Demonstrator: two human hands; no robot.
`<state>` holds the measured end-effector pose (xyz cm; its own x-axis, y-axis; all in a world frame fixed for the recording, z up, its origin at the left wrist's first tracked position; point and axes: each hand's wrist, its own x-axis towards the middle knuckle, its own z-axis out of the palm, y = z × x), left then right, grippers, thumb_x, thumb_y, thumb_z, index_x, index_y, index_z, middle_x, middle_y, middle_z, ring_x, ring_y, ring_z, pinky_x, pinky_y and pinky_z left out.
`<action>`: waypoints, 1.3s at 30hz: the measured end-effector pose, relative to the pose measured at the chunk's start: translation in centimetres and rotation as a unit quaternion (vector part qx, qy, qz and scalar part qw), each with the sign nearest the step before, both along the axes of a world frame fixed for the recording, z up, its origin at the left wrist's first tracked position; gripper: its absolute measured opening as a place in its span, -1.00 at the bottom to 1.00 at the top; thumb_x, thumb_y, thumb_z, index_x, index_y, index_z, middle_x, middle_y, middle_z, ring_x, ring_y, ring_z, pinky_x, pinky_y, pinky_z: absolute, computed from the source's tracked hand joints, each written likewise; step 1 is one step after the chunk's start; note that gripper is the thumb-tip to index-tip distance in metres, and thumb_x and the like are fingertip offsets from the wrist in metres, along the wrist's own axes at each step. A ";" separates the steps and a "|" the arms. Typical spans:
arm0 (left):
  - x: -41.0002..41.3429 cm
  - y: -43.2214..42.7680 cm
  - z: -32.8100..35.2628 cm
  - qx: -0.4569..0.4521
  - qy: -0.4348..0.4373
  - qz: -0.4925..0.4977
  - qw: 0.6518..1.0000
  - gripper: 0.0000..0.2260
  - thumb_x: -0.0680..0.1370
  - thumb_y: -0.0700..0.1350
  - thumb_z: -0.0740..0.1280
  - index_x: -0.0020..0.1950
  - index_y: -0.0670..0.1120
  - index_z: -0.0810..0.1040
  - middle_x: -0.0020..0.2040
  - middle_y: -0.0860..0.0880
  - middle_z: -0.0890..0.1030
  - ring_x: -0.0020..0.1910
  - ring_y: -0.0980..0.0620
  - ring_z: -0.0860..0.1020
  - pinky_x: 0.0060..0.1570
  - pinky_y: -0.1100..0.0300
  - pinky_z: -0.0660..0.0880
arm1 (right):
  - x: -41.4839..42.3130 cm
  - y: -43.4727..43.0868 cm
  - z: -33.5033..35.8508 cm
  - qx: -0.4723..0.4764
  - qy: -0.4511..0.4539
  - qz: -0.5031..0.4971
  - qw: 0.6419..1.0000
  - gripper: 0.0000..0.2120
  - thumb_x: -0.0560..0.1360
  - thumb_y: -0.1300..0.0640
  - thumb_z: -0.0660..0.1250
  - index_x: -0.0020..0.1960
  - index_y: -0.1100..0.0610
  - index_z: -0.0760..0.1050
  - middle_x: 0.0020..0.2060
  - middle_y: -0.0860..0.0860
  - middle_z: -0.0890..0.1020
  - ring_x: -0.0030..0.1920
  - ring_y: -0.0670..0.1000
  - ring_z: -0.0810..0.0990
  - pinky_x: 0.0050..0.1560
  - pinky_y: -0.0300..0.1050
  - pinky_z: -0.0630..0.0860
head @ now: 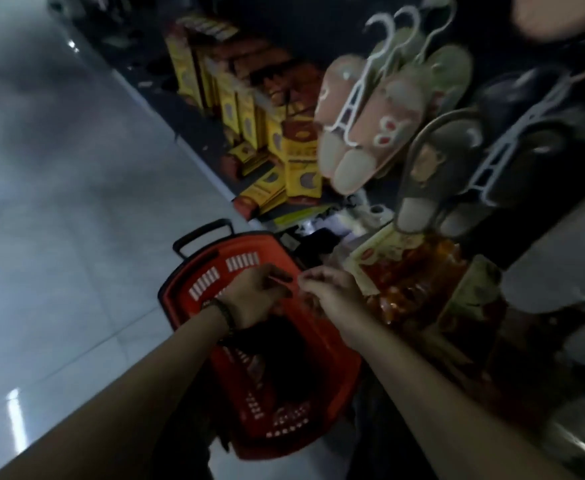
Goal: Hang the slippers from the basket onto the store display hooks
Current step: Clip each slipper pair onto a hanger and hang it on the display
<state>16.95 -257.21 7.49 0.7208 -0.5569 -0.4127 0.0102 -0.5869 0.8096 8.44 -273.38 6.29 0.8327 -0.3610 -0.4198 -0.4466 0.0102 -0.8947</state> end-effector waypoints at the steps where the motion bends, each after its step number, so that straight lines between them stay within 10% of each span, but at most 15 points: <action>1: 0.8 1.1 -1.0 0.017 0.004 0.014 1.000 -0.82 0.66 -0.13 0.36 0.26 -0.07 0.58 -0.05 -0.08 0.74 -0.18 -0.06 0.72 -0.29 0.11 0.63 | 1.1 0.8 -1.1 0.001 0.015 0.007 1.000 -0.85 0.59 0.17 0.43 -0.05 0.27 0.63 -0.33 0.09 0.66 -0.37 0.03 0.58 -0.36 -0.12 0.42; 9: 7.2 6.5 -10.4 0.072 0.122 0.133 0.981 -0.84 0.62 -0.07 0.41 0.19 -0.04 0.61 -0.03 -0.11 0.73 -0.10 -0.16 0.74 -0.08 -0.15 0.69 | 8.5 5.1 -11.3 -0.010 0.134 0.050 0.990 -0.97 0.58 0.21 0.44 -0.03 0.17 0.63 -0.23 0.02 0.66 -0.28 -0.07 0.57 -0.36 -0.28 0.46; 12: 9.3 7.3 -14.3 0.123 0.091 0.090 0.984 -0.80 0.63 0.03 0.37 0.13 -0.07 0.64 0.00 -0.10 0.72 -0.11 -0.11 0.72 -0.24 0.10 0.63 | 9.8 5.3 -15.7 -0.039 0.180 0.065 0.981 -0.97 0.56 0.24 0.44 0.00 0.18 0.62 -0.29 -0.01 0.60 -0.32 -0.08 0.53 -0.45 -0.35 0.42; 17: 12.8 5.9 -18.5 0.218 0.104 -0.015 0.970 -0.63 0.68 0.10 0.25 0.37 -0.07 0.59 0.39 -0.10 0.57 0.25 -0.11 0.55 0.17 0.07 0.47 | 10.1 5.1 -23.4 -0.013 0.285 0.046 0.957 -0.81 0.63 0.18 0.34 0.21 0.22 0.53 -0.20 0.05 0.60 -0.34 0.00 0.55 -0.48 -0.24 0.42; 24: 14.0 4.2 -25.0 0.215 0.126 0.060 0.967 -0.59 0.70 -0.04 0.26 0.55 -0.07 0.39 0.50 -0.10 0.45 0.45 -0.15 0.43 0.38 0.07 0.37 | 6.7 5.5 -33.8 0.169 0.388 -0.077 0.903 -0.71 0.65 -0.06 0.33 0.30 0.06 0.51 0.21 0.27 0.61 -0.09 0.04 0.55 -0.10 -0.06 0.50; 28: 13.3 3.8 -27.7 0.238 0.177 0.057 0.953 -0.57 0.69 -0.04 0.29 0.53 -0.15 0.41 0.51 -0.12 0.44 0.47 -0.15 0.42 0.33 0.13 0.37 | 6.3 7.2 -31.3 0.253 0.363 -0.137 0.886 -0.74 0.73 0.09 0.23 0.36 0.16 0.49 0.00 0.12 0.61 0.06 0.12 0.62 -0.09 -0.07 0.56; 32: 12.6 3.2 -28.3 0.222 0.224 0.074 0.946 -0.57 0.72 -0.06 0.21 0.59 -0.14 0.32 0.55 -0.14 0.38 0.51 -0.14 0.38 0.36 0.12 0.38 | 6.4 6.7 -31.5 0.293 0.361 -0.125 0.877 -0.53 0.73 0.01 0.22 0.54 0.26 0.39 0.42 0.25 0.53 0.50 0.25 0.45 0.51 0.17 0.40; 37: 11.2 3.0 -30.0 0.239 0.305 0.074 0.919 -0.56 0.70 -0.04 0.27 0.54 -0.17 0.38 0.46 -0.18 0.49 0.42 -0.20 0.48 0.36 0.04 0.46 | 6.8 6.6 -32.5 0.388 0.335 -0.186 0.838 -0.57 0.74 -0.08 0.14 0.31 0.25 0.52 0.00 0.20 0.72 0.15 0.15 0.66 0.03 0.01 0.54; 39: 10.8 2.7 -29.8 0.241 0.316 0.057 0.916 -0.58 0.71 -0.09 0.24 0.55 -0.20 0.36 0.46 -0.18 0.48 0.44 -0.20 0.46 0.33 0.09 0.44 | 7.2 6.8 -32.4 0.388 0.336 -0.211 0.832 -0.53 0.72 -0.10 0.17 0.40 0.26 0.47 0.21 0.19 0.67 0.32 0.14 0.59 0.18 0.02 0.52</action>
